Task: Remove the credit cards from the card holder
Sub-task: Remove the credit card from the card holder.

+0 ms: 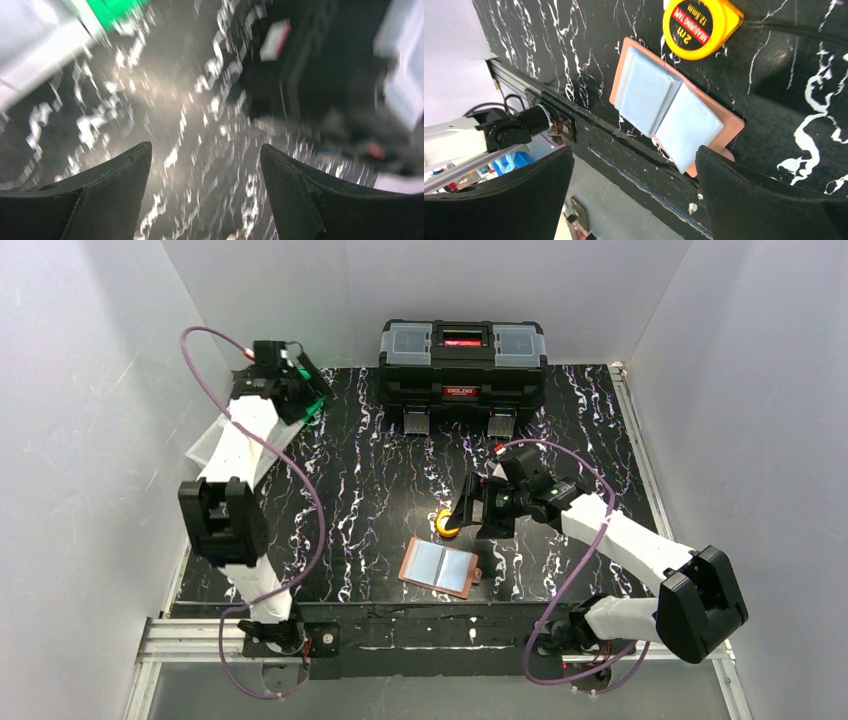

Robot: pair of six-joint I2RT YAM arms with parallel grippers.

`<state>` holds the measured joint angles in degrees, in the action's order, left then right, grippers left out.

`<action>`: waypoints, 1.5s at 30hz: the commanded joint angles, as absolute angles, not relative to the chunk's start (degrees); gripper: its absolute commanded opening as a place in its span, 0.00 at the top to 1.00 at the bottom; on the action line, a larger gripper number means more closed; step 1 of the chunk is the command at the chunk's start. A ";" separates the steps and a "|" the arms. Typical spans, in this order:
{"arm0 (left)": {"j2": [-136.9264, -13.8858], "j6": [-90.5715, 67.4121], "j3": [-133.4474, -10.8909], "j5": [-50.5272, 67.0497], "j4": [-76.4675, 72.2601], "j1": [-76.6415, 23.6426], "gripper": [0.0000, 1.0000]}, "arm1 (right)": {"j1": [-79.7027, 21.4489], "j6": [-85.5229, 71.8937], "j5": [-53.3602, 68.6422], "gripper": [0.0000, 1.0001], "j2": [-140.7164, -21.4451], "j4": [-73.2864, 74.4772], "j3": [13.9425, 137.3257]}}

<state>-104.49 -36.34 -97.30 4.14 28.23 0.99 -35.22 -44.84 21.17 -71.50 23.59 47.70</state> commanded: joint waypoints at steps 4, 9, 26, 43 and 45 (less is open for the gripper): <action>-82.70 -35.31 -77.12 6.42 37.69 -10.55 0.21 | -45.25 -50.65 11.13 0.02 -72.31 25.61 49.05; -71.45 -33.56 -68.53 7.27 43.70 -15.31 0.20 | -49.96 -56.68 6.38 0.14 -76.40 24.36 48.31; -55.55 -31.97 -53.45 16.36 48.05 -18.29 0.20 | -56.95 -63.02 1.01 0.36 -93.47 24.55 55.31; -64.15 -37.00 -51.37 13.66 43.53 -24.14 0.20 | -57.24 -49.78 -3.54 0.44 -98.67 27.29 56.05; -65.48 -37.90 -51.18 13.90 42.86 -24.93 0.20 | -57.28 -48.48 -3.46 0.47 -98.68 27.09 56.52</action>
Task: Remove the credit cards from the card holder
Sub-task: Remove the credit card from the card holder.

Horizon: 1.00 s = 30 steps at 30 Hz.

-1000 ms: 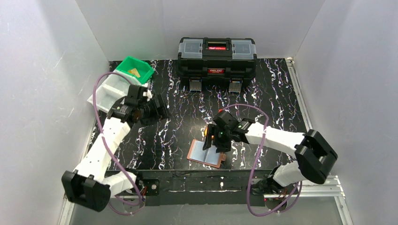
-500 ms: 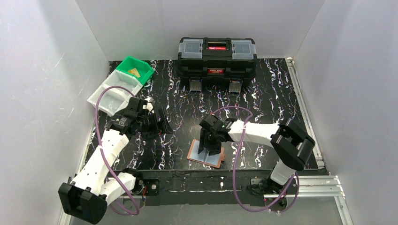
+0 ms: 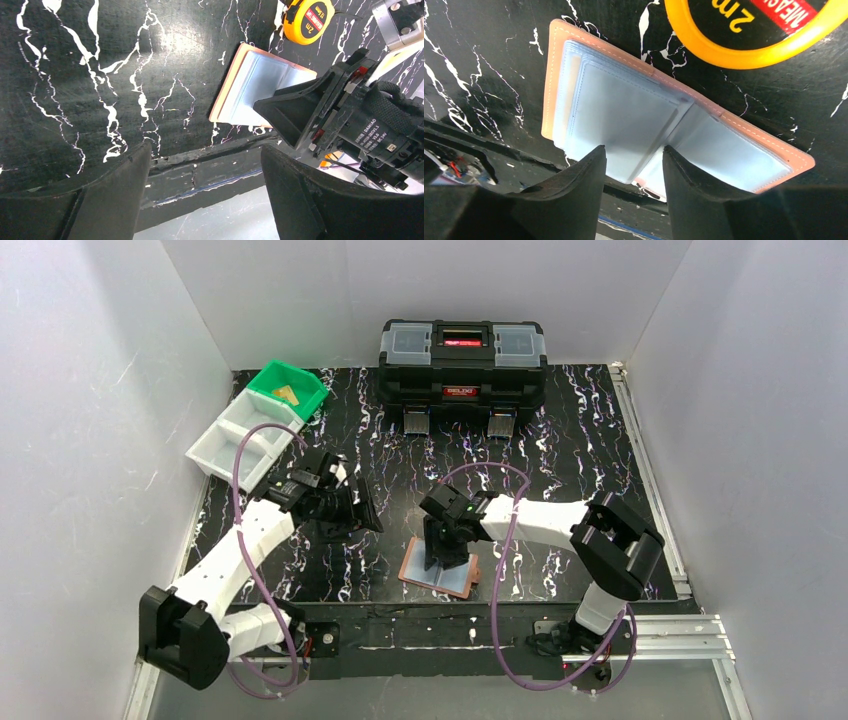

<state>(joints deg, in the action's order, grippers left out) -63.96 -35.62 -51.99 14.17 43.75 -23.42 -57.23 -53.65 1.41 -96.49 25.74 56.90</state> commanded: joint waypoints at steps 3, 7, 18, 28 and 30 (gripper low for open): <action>-67.40 -38.94 -51.29 14.76 42.34 -25.64 0.20 | -57.30 -46.59 -3.20 0.55 -99.54 27.48 57.96; -69.59 -39.60 -51.63 16.22 41.74 -26.49 0.20 | -57.35 -44.63 -2.21 0.68 -99.76 25.98 57.52; -77.16 -39.99 -52.73 22.90 38.50 -29.34 0.36 | -57.31 -39.93 1.76 0.96 -96.54 20.88 54.88; -83.10 -46.20 -52.82 25.04 30.52 -35.55 0.58 | -56.88 -39.74 5.15 0.99 -95.66 17.93 52.90; -84.11 -46.87 -52.70 24.72 29.48 -36.66 0.60 | -56.55 -40.16 6.00 0.99 -95.50 17.30 52.39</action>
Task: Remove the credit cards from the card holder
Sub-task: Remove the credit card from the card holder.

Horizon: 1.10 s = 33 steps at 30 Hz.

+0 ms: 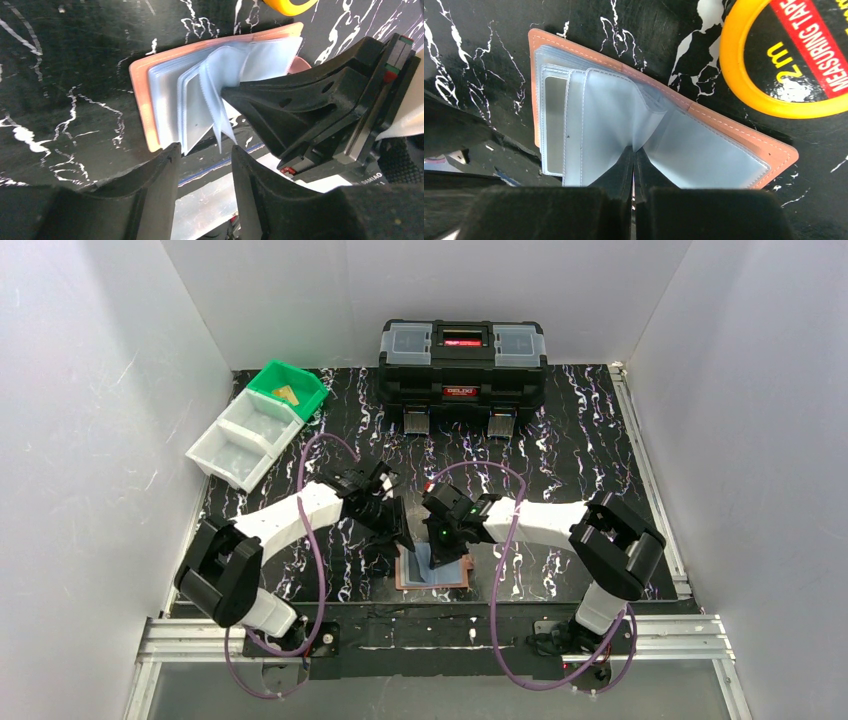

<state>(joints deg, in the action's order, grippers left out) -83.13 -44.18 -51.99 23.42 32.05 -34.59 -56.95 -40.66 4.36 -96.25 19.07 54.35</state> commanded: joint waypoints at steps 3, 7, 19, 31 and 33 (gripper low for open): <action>-85.79 -47.69 -52.15 24.43 27.93 -37.83 0.62 | -56.03 -40.69 6.91 0.99 -95.29 16.21 51.55; -87.43 -48.28 -51.04 24.68 25.87 -38.64 0.63 | -55.49 -41.08 7.63 0.99 -94.80 15.74 50.86; -90.78 -49.62 -49.32 22.97 22.64 -41.21 0.69 | -54.77 -41.71 9.71 0.99 -94.06 14.24 50.32; -88.86 -51.63 -49.01 19.82 22.44 -42.89 0.91 | -54.19 -40.69 9.25 0.81 -89.99 18.48 55.03; -88.09 -51.92 -48.75 19.29 22.66 -42.95 0.94 | -54.06 -40.49 8.54 0.75 -89.01 20.25 56.74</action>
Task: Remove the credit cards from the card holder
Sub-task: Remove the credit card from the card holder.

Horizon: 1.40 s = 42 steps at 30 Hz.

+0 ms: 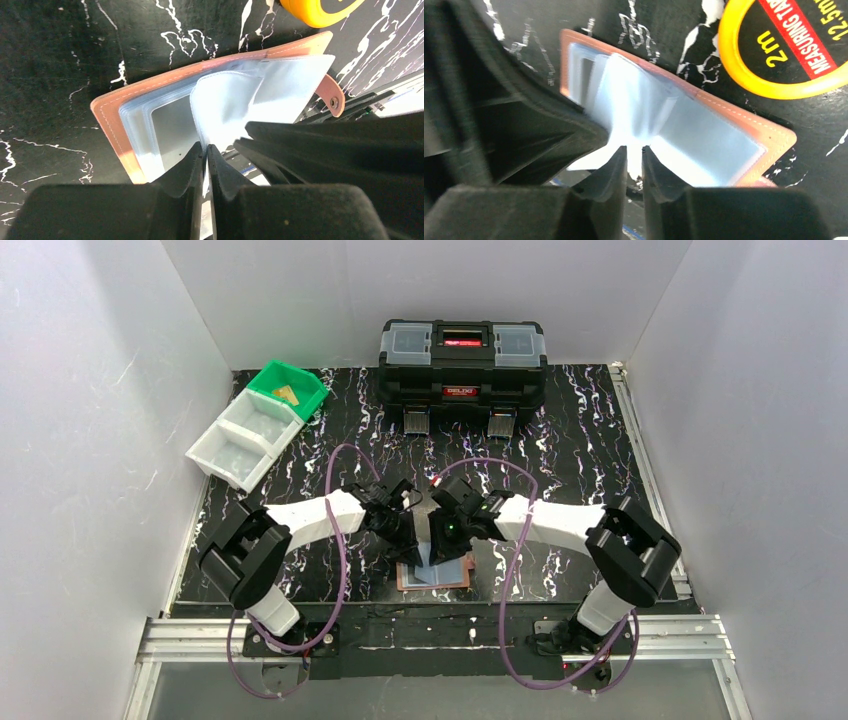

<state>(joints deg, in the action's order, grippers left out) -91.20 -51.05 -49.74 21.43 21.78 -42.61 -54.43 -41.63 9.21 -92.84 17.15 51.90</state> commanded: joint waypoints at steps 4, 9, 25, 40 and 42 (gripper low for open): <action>-87.16 -51.90 -48.84 18.89 22.98 -43.23 0.95 | -53.99 -40.34 6.45 0.65 -87.55 24.79 59.48; -86.82 -51.32 -50.70 18.14 24.02 -44.58 0.82 | -53.77 -41.63 2.73 0.59 -84.94 30.31 60.64; -94.35 -51.12 -59.66 16.69 24.76 -49.86 0.53 | -52.84 -46.61 -6.90 0.53 -71.29 40.72 57.65; -101.94 -51.34 -65.60 17.80 23.02 -52.01 0.42 | -52.65 -49.21 -7.82 0.53 -65.29 41.89 53.28; -101.54 -51.25 -65.85 17.53 23.34 -52.02 0.41 | -52.65 -49.13 -7.47 0.53 -65.54 41.61 53.39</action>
<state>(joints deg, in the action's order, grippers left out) -102.94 -51.46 -63.83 17.63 22.39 -51.64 -52.88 -48.31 -6.52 -66.39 41.30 53.54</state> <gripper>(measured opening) 0.579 0.468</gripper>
